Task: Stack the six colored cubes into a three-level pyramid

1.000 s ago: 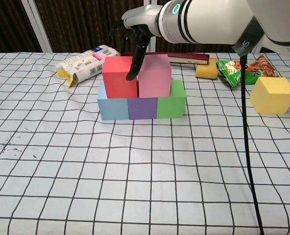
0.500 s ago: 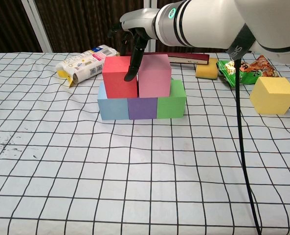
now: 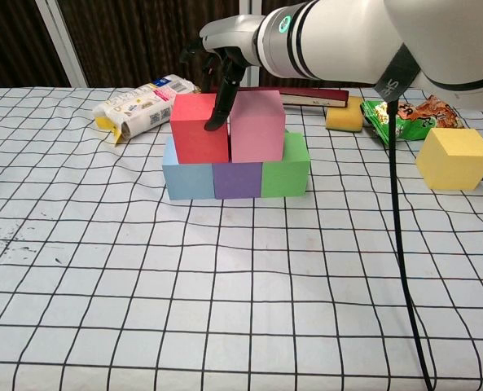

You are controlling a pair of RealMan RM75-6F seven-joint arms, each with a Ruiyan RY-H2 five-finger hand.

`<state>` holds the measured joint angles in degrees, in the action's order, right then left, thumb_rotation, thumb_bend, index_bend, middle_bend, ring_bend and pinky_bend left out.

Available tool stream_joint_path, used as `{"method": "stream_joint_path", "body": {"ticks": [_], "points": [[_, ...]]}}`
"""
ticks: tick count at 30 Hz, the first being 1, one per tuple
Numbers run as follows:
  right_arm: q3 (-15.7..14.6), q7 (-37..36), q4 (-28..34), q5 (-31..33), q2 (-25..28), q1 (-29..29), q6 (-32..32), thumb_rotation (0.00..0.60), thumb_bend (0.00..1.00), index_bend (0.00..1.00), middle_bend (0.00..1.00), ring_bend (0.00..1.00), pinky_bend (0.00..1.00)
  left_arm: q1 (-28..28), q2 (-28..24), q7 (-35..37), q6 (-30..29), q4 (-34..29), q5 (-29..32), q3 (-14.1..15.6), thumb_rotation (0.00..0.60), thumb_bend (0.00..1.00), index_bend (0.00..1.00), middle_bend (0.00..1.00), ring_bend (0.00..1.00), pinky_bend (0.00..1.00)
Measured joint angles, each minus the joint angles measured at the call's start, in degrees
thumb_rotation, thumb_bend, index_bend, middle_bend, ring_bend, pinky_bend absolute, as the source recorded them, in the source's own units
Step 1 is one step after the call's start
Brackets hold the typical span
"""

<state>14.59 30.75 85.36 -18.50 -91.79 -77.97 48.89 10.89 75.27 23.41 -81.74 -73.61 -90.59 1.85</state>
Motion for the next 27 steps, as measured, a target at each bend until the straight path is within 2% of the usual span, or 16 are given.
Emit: {"method": "stream_joint_path", "body": {"ticks": [27], "points": [[0.7, 0.9, 0.5, 0.0, 0.0, 0.8, 0.6, 0.600, 0.12, 0.00, 0.35, 0.00, 0.00, 0.1, 0.0, 0.1, 0.6, -0.2, -0.4, 0.0, 0.600, 0.00, 0.06, 0.11, 0.02, 0.07]]}}
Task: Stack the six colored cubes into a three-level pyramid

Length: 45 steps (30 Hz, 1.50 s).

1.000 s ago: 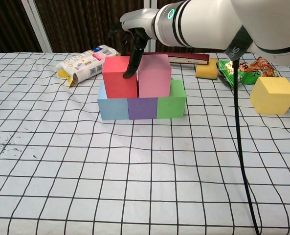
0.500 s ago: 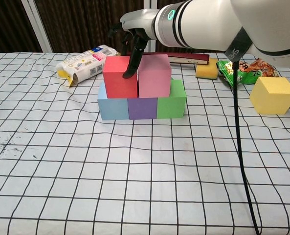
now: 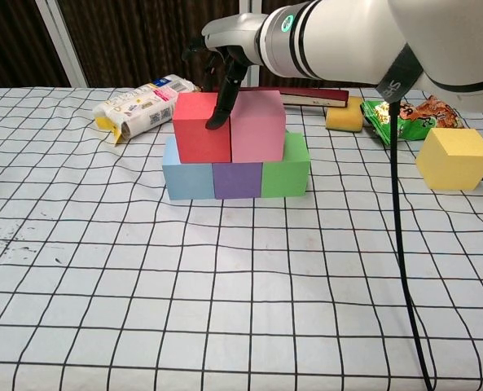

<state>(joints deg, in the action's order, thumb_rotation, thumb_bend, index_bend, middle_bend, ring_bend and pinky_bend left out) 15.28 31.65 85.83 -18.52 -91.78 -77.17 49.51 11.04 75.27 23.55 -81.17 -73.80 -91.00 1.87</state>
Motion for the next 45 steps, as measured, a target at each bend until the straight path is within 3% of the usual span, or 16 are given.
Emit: {"method": "stream_joint_path", "body": {"ticks": [15, 26, 33, 41, 45], "points": [[0.1, 0.3, -0.3, 0.3, -0.1, 0.3, -0.3, 0.600, 0.13, 0.00, 0.35, 0.00, 0.00, 0.1, 0.0, 0.6, 0.2, 0.1, -0.1, 0.0, 0.600, 0.00, 0.06, 0.11, 0.02, 0.07], [0.3, -0.9, -0.1, -0.5, 0.3, 0.8, -1.7, 0.600, 0.05, 0.00, 0.20, 0.00, 0.00, 0.1, 0.1, 1.4, 0.4, 0.3, 0.0, 0.0, 0.600, 0.00, 0.06, 0.11, 0.02, 0.07], [0.6, -1.7, 1.0, -1.2, 1.1, 1.2, -1.7, 0.600, 0.01, 0.00, 0.16, 0.00, 0.00, 0.0, 0.1, 1.2, 0.3, 0.3, 0.0, 0.0, 0.600, 0.00, 0.06, 0.11, 0.02, 0.07], [1.2, -2.6, 8.3, -4.7, 7.3, 3.6, 1.7, 0.600, 0.00, 0.00, 0.16, 0.00, 0.00, -0.1, 0.3, 1.0, -1.2, 1.1, -0.3, -0.6, 0.600, 0.00, 0.06, 0.11, 0.02, 0.07], [-0.6, -1.5, 12.3, -8.7, 12.8, 6.4, 5.8, 0.600, 0.00, 0.00, 0.16, 0.00, 0.00, -0.4, 0.9, 1.2, -2.8, 2.1, -0.4, -1.1, 0.600, 0.00, 0.06, 0.11, 0.02, 0.07]]}}
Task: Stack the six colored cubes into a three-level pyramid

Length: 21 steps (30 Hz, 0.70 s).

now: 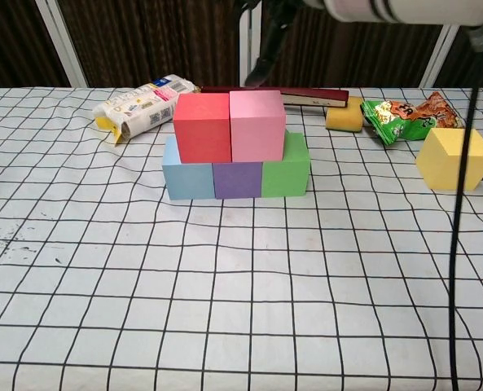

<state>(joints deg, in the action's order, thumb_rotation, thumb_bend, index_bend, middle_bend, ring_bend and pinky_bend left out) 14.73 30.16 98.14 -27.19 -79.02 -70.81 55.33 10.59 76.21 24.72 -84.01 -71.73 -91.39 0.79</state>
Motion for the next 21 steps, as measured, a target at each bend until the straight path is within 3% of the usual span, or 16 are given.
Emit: {"method": "stream_joint_path", "body": {"ticks": [8, 16, 21], "points": [[-7.9, 1.4, 2.8, -5.3, 9.5, 9.5, 4.9, 0.600, 0.00, 0.00, 0.16, 0.00, 0.00, 0.1, 1.1, -0.4, -1.0, 0.6, -1.0, -0.1, 0.600, 0.00, 0.06, 0.11, 0.02, 0.07], [-13.8, -3.0, -1.4, -9.2, 12.2, 18.6, 4.5, 0.600, 0.00, 0.00, 0.16, 0.00, 0.00, 0.8, 1.3, -1.9, 0.0, -0.5, -1.6, 0.3, 0.600, 0.00, 0.06, 0.11, 0.02, 0.07], [-15.0, -5.7, -5.7, -11.6, 11.6, 21.7, 3.1, 0.600, 0.00, 0.00, 0.16, 0.00, 0.00, 1.1, 1.5, -3.1, 0.4, -1.1, -2.0, 0.7, 0.600, 0.00, 0.06, 0.11, 0.02, 0.07]]}}
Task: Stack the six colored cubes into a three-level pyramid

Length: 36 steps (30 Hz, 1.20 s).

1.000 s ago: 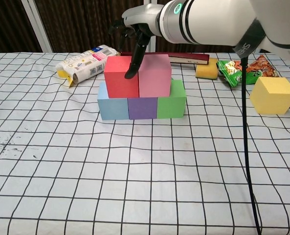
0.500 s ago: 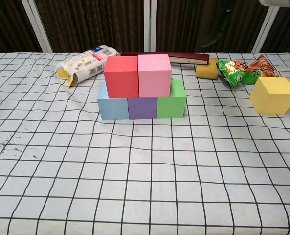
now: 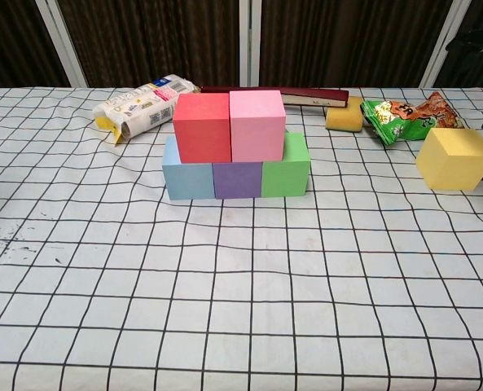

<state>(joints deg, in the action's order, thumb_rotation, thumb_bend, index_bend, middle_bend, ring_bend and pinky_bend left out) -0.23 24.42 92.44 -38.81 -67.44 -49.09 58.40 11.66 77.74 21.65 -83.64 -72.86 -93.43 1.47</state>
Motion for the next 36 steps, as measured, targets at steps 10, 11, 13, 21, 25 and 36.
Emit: {"method": "stream_joint_path", "body": {"ticks": [10, 11, 13, 21, 25, 36], "points": [[0.0, -2.5, -10.7, -3.1, -5.8, 2.7, -6.0, 0.600, 0.00, 0.00, 0.16, 0.00, 0.00, 0.2, 0.2, -1.7, 0.5, -1.1, 0.3, 0.1, 0.600, 0.00, 0.06, 0.11, 0.02, 0.07], [-0.1, -2.6, -11.6, -3.5, -6.4, 2.9, -6.4, 0.600, 0.00, 0.00, 0.16, 0.00, 0.00, 0.2, 0.2, -1.8, 0.5, -1.2, 0.3, 0.1, 0.600, 0.00, 0.06, 0.11, 0.02, 0.07], [-0.3, -2.5, -13.4, -4.6, -7.8, 3.4, -7.3, 0.600, 0.00, 0.00, 0.16, 0.00, 0.00, 0.2, 0.2, -1.8, 0.7, -1.4, 0.4, 0.1, 0.600, 0.00, 0.06, 0.11, 0.02, 0.07], [-0.2, -2.3, -18.3, -7.4, -11.3, 5.2, -8.3, 0.600, 0.02, 0.00, 0.19, 0.00, 0.00, 0.5, 0.2, -2.1, 1.2, -1.8, 0.5, 0.3, 0.600, 0.00, 0.06, 0.11, 0.02, 0.07], [1.0, -2.6, -20.6, -8.7, -13.1, 5.8, -7.7, 0.600, 0.07, 0.00, 0.28, 0.00, 0.00, 0.5, 0.3, -2.1, 1.5, -1.7, 0.7, 0.3, 0.600, 0.00, 0.06, 0.11, 0.02, 0.07], [5.3, -6.6, -20.6, -12.6, -12.8, 6.7, -6.7, 0.600, 0.12, 0.00, 0.50, 0.05, 0.00, 0.6, 0.2, -1.5, 1.5, -1.8, 0.7, 0.4, 0.600, 0.00, 0.06, 0.11, 0.02, 0.07]]}}
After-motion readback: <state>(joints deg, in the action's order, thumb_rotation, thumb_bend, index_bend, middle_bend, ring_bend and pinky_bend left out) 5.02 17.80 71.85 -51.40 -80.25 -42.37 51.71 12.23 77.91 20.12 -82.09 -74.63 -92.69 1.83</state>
